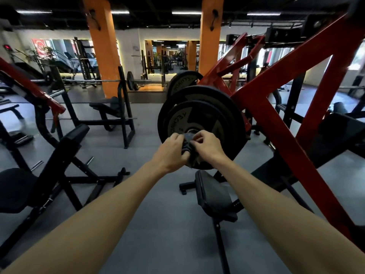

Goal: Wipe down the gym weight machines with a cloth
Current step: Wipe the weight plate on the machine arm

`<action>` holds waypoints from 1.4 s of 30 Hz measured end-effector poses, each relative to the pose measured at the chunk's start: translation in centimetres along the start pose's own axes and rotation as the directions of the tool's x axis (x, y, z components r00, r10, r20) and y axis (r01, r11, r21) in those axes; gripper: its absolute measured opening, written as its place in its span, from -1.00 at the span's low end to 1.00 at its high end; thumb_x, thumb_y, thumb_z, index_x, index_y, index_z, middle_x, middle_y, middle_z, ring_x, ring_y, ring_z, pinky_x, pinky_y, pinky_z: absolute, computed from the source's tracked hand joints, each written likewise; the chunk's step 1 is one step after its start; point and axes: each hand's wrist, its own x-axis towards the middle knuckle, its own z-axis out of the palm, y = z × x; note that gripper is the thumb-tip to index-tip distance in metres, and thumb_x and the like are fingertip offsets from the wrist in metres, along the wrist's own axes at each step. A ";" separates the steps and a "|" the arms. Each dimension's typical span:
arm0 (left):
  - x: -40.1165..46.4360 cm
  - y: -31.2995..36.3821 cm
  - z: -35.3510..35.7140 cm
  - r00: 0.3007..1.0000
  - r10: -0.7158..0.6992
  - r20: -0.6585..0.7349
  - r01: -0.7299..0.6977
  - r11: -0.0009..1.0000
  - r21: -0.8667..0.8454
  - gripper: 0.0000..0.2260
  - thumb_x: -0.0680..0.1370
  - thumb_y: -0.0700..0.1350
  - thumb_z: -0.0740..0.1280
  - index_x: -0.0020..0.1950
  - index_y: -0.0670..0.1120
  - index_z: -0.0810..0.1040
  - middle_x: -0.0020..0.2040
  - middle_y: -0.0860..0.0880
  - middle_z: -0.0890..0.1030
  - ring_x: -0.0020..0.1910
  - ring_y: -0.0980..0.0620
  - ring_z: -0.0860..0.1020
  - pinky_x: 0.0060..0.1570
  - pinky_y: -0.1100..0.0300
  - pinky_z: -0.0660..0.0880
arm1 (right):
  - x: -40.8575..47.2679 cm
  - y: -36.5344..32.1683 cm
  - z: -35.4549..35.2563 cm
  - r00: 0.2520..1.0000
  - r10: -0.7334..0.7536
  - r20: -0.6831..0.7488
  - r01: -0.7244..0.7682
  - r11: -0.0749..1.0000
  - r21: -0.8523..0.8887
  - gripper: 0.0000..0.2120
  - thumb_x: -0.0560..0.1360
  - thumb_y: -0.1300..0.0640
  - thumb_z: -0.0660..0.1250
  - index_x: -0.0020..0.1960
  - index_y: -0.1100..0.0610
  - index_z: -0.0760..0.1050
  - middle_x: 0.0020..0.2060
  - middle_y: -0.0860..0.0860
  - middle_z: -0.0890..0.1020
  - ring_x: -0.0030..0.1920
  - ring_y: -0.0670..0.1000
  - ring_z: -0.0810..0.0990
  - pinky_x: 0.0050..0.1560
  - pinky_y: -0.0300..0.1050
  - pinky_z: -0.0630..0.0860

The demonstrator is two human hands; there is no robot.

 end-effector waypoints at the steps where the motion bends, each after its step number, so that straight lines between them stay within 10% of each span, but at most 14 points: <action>1: 0.1 -0.1 -0.2 1.000 0.022 0.013 -0.022 0.999 0.025 -0.79 0.55 -0.09 0.31 0.10 -0.19 0.46 0.13 -0.16 0.50 0.05 -0.14 0.50 -0.06 0.13 0.38 | 0.0 -0.1 0.2 1.000 0.027 -0.001 -0.027 1.000 0.008 -0.84 0.59 0.06 0.39 0.10 0.13 0.57 -0.10 -0.03 0.60 -0.07 -0.04 0.57 -0.03 -0.19 0.49; 11: 3.6 -0.3 -0.2 0.961 0.000 0.276 -0.005 1.000 0.020 -0.67 0.53 -0.01 -0.06 -0.02 -0.13 0.43 0.11 -0.20 0.60 0.13 -0.12 0.48 0.28 0.09 0.27 | 4.7 0.8 2.8 0.989 0.113 -0.095 -0.119 0.991 -0.064 -0.73 0.60 0.18 0.26 -0.24 0.24 0.53 -0.14 0.16 0.63 -0.17 0.11 0.58 -0.22 -0.10 0.38; 20: 4.1 -0.6 1.4 0.989 -0.111 0.095 0.122 0.986 -0.115 -0.82 0.65 -0.09 0.17 -0.08 -0.17 0.38 -0.11 -0.15 0.54 -0.16 -0.14 0.48 -0.21 0.03 0.30 | 4.2 1.9 1.7 0.997 -0.017 -0.073 0.009 0.993 -0.114 -0.76 0.62 0.00 0.32 0.00 0.08 0.73 0.02 0.11 0.70 0.04 0.08 0.64 0.02 -0.05 0.56; 25: -0.3 -1.9 0.2 0.999 0.008 -0.036 -0.012 0.992 -0.126 -0.82 0.67 -0.12 0.20 -0.12 -0.12 0.39 -0.13 -0.02 0.44 -0.13 -0.01 0.38 -0.14 0.18 0.22 | -1.4 0.5 2.2 0.985 -0.151 -0.085 0.150 0.989 -0.010 -0.80 0.62 0.14 0.35 0.01 0.20 0.72 -0.19 0.05 0.73 -0.20 -0.09 0.67 -0.21 -0.50 0.44; 29: 0.8 -2.6 -0.3 0.999 0.048 -0.005 -0.049 0.995 -0.090 -0.79 0.69 -0.12 0.18 -0.09 -0.19 0.47 -0.10 -0.13 0.56 -0.06 -0.09 0.48 -0.12 0.18 0.25 | 0.1 0.6 2.4 0.984 -0.127 -0.128 0.130 0.991 0.016 -0.81 0.61 0.17 0.36 0.10 0.24 0.70 -0.05 0.08 0.73 -0.02 -0.04 0.67 -0.11 -0.59 0.38; 34: 5.6 -1.1 0.8 0.981 -0.064 0.182 0.072 0.997 -0.034 -0.83 0.70 -0.07 0.14 0.01 -0.13 0.41 0.07 -0.23 0.60 0.03 -0.23 0.55 -0.12 0.09 0.33 | 4.4 2.0 1.8 0.990 -0.029 -0.140 0.031 0.999 0.013 -0.74 0.62 0.09 0.36 0.22 0.18 0.66 0.16 0.10 0.69 0.29 0.07 0.57 0.31 -0.16 0.45; 42: 2.0 -1.0 -0.2 0.998 0.054 0.028 -0.056 0.996 0.065 -0.85 0.60 0.00 0.24 -0.08 0.00 0.31 -0.16 -0.06 0.43 -0.09 -0.10 0.43 -0.19 0.08 0.31 | 0.3 1.1 1.2 0.993 -0.104 -0.059 0.108 0.991 0.079 -0.82 0.61 0.07 0.38 0.03 0.11 0.74 -0.16 0.05 0.75 -0.12 -0.07 0.71 -0.05 -0.08 0.63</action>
